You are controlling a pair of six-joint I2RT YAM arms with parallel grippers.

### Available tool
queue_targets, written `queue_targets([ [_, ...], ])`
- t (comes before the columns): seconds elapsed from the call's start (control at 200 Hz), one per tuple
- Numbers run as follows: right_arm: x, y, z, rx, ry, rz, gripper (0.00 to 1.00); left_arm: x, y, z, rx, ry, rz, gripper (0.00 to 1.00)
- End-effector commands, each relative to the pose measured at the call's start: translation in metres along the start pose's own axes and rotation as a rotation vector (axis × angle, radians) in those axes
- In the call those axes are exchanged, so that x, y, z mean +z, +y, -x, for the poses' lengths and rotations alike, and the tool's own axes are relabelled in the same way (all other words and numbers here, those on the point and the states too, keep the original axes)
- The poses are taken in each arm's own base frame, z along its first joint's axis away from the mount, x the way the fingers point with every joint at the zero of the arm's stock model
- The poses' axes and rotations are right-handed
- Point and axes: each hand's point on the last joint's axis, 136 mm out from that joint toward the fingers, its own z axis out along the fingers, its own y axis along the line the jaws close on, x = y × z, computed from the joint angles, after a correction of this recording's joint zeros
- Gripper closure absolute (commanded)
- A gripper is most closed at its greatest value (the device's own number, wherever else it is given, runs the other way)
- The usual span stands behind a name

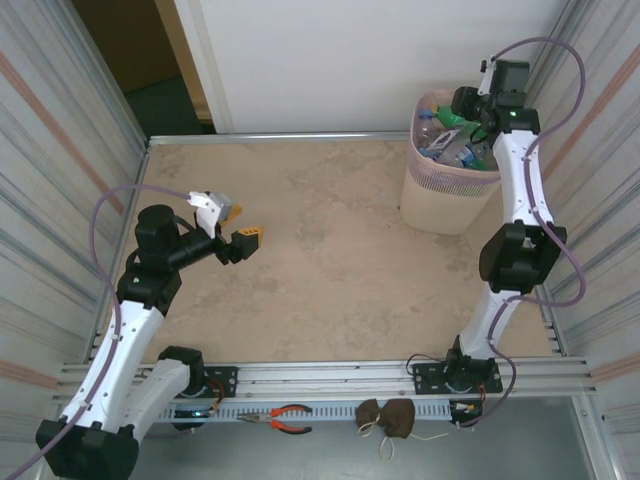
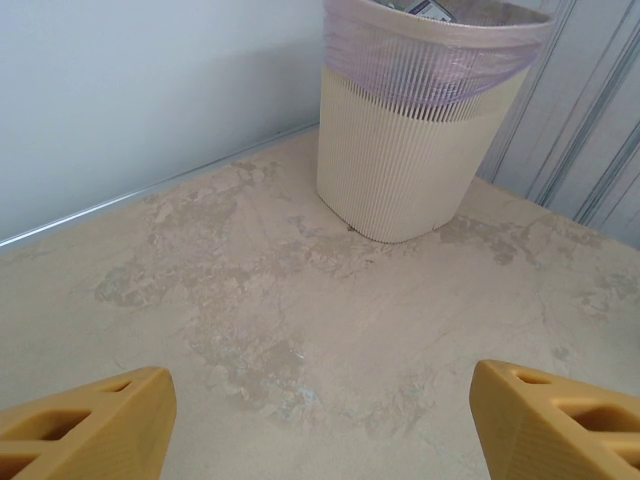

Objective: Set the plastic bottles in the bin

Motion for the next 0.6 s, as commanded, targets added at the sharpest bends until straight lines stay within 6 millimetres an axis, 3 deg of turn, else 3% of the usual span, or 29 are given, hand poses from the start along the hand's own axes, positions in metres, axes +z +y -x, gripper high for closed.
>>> queue_targets([
  [0.0,-0.045,0.007,0.011,-0.020,-0.026,0.005,0.48,-0.006,-0.003,0.010,0.019,-0.031,-0.002,0.23],
  [0.13,-0.075,0.008,0.000,-0.016,-0.033,0.009,0.48,-0.006,-0.001,0.009,0.015,-0.024,0.011,0.22],
  [0.145,-0.073,0.006,-0.012,-0.014,-0.009,0.004,0.47,-0.006,0.000,0.009,0.014,-0.022,0.014,0.22],
  [0.311,-0.121,0.000,-0.037,-0.013,-0.049,-0.010,0.42,-0.004,0.018,-0.001,-0.050,0.038,0.105,0.22],
  [0.436,-0.151,0.000,-0.069,-0.013,-0.033,0.001,0.34,-0.002,0.033,-0.011,-0.151,0.065,0.185,0.20],
  [0.536,-0.175,0.000,-0.095,-0.013,-0.029,0.014,0.24,-0.001,0.041,-0.017,-0.208,0.054,0.226,0.14],
  [0.591,-0.185,0.001,-0.109,-0.013,-0.032,0.025,0.19,-0.001,0.046,-0.021,-0.229,0.051,0.253,0.05],
])
